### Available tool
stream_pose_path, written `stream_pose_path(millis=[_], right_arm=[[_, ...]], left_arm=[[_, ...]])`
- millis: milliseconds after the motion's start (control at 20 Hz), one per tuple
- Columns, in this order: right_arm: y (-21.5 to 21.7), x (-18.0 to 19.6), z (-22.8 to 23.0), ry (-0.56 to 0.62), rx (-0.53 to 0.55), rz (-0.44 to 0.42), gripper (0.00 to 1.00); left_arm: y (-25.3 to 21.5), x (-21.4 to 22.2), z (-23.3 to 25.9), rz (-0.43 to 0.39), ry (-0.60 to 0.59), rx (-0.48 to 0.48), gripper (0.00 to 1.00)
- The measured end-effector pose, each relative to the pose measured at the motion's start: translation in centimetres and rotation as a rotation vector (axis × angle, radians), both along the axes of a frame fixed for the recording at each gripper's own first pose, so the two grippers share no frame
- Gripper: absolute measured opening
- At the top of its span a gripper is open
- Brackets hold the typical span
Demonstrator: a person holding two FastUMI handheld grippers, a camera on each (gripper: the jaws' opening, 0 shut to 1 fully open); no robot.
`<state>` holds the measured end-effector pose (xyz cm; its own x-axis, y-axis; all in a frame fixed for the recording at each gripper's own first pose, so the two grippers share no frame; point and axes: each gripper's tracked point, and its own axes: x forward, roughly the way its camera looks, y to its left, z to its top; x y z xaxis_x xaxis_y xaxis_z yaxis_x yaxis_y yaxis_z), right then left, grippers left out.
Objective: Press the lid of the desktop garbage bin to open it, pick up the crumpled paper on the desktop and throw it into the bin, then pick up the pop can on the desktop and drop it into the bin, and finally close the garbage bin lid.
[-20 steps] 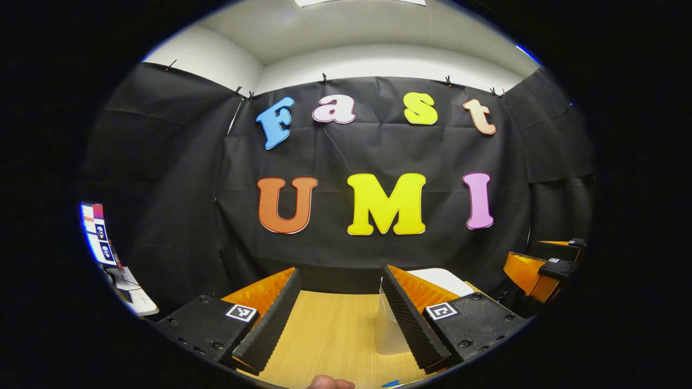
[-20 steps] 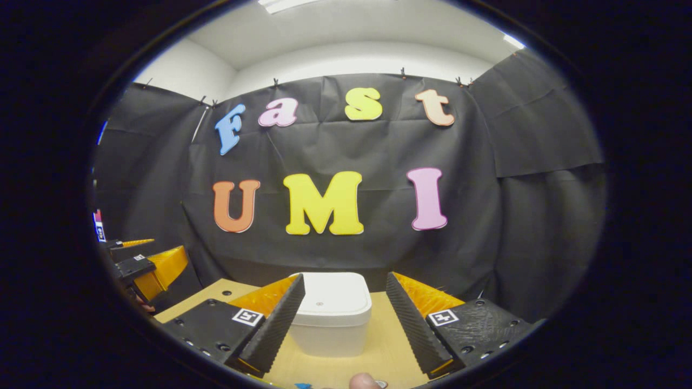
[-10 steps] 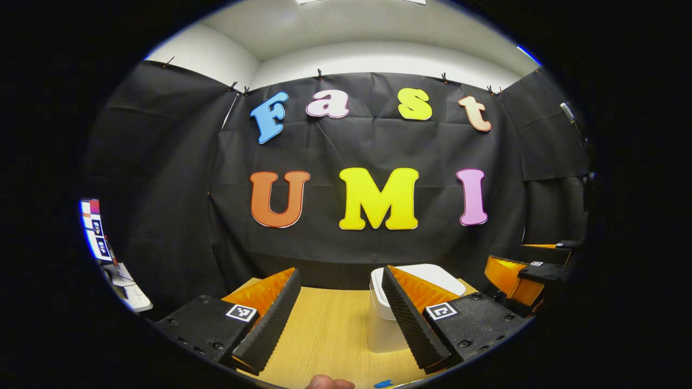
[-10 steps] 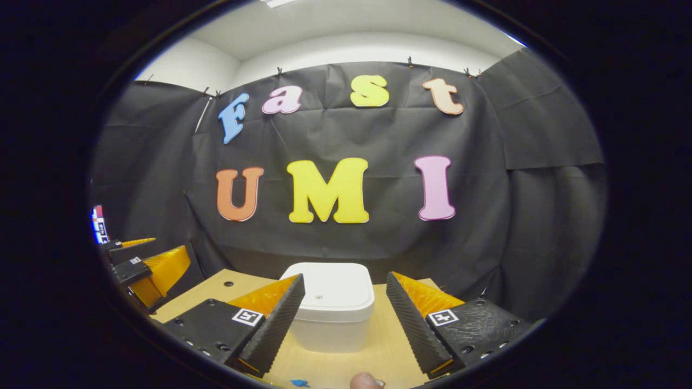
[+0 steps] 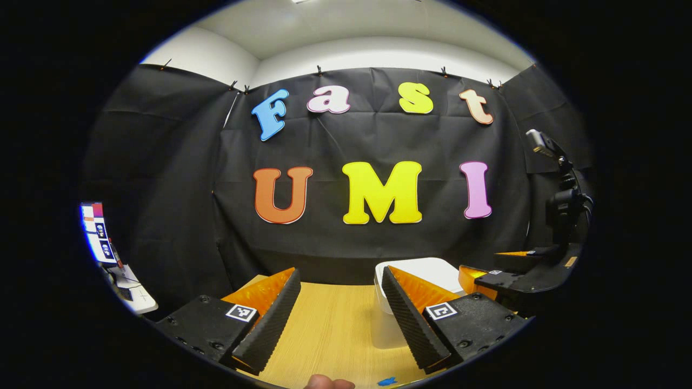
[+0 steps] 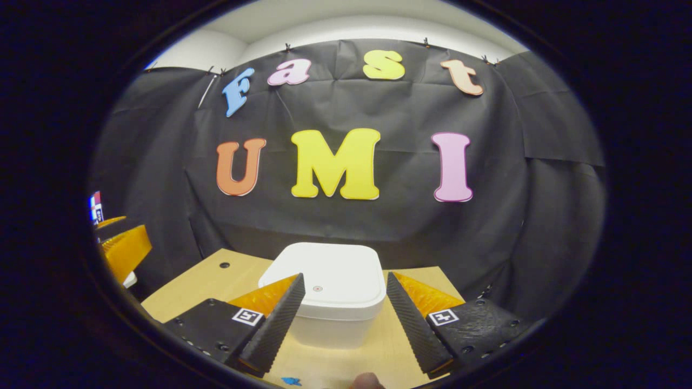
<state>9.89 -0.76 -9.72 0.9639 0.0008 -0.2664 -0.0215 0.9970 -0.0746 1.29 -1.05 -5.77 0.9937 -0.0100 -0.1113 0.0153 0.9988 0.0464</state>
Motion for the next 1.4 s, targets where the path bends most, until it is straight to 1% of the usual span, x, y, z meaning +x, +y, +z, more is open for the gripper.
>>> stream_pose_path(millis=[150, 200, 300, 400, 450, 500, 550, 600, 650, 700, 750, 800, 1000, 1100, 1200, 1250, 1400], right_arm=[[0.1, 1.7, -1.4, 0.042, 0.001, -0.005, 0.94], [-0.2, 2.3, -1.6, 0.052, 0.001, -0.016, 0.85], [0.4, 3.6, -2.5, 0.080, 0.010, -0.002, 0.67], [0.4, 4.6, -3.0, 0.101, 0.005, -0.006, 0.55], [0.4, 5.0, -3.2, 0.110, 0.002, -0.008, 0.43], [0.4, 5.4, -3.5, 0.119, 0.000, -0.010, 0.37], [0.4, 5.7, -3.8, 0.128, 0.003, -0.007, 0.22], [0.6, 6.1, -4.1, 0.137, 0.002, 0.000, 0.22], [0.6, 6.3, -4.2, 0.142, 0.000, 0.003, 0.17], [0.4, 6.7, -4.2, 0.145, -0.006, 0.000, 0.17], [0.5, 7.8, -5.0, 0.146, -0.003, 0.005, 0.08], [0.8, 6.7, -4.5, 0.156, -0.002, 0.017, 0.00], [1.1, 7.0, -5.7, 0.181, -0.009, 0.025, 0.00], [1.0, 6.9, -6.3, 0.191, 0.003, 0.022, 0.00], [0.8, 6.6, -7.0, 0.212, 0.040, -0.001, 0.00], [0.8, 6.5, -7.2, 0.228, 0.034, -0.002, 0.01], [0.8, 6.6, -6.3, 0.193, 0.027, 0.009, 0.01]], left_arm=[[0.6, -0.4, -0.4, 0.019, 0.018, 0.009, 0.98], [0.9, -0.4, -0.5, 0.027, 0.021, 0.012, 0.98], [1.3, -0.5, -0.5, 0.044, 0.023, 0.021, 0.98], [1.7, -0.4, -0.6, 0.058, 0.028, 0.020, 0.97], [1.9, -0.5, -0.8, 0.066, 0.036, 0.019, 0.98], [2.0, -0.6, -0.9, 0.075, 0.041, 0.018, 0.98], [2.2, -0.7, -1.0, 0.083, 0.046, 0.019, 0.97], [2.5, -0.8, -1.2, 0.091, 0.048, 0.022, 0.97], [2.6, -0.8, -1.2, 0.099, 0.049, 0.025, 0.97], [2.8, -0.8, -1.3, 0.106, 0.051, 0.028, 0.97], [2.9, -0.8, -1.3, 0.111, 0.052, 0.030, 0.97], [3.0, -0.9, -1.3, 0.116, 0.053, 0.033, 0.98], [3.1, -0.7, -1.7, 0.126, 0.063, 0.041, 0.97], [3.1, -0.6, -1.5, 0.129, 0.064, 0.045, 0.98], [3.1, -0.7, -1.8, 0.126, 0.068, 0.041, 0.98], [3.0, -0.6, -2.0, 0.122, 0.075, 0.035, 0.98], [2.0, -0.1, -2.4, 0.100, 0.082, 0.019, 0.98]])
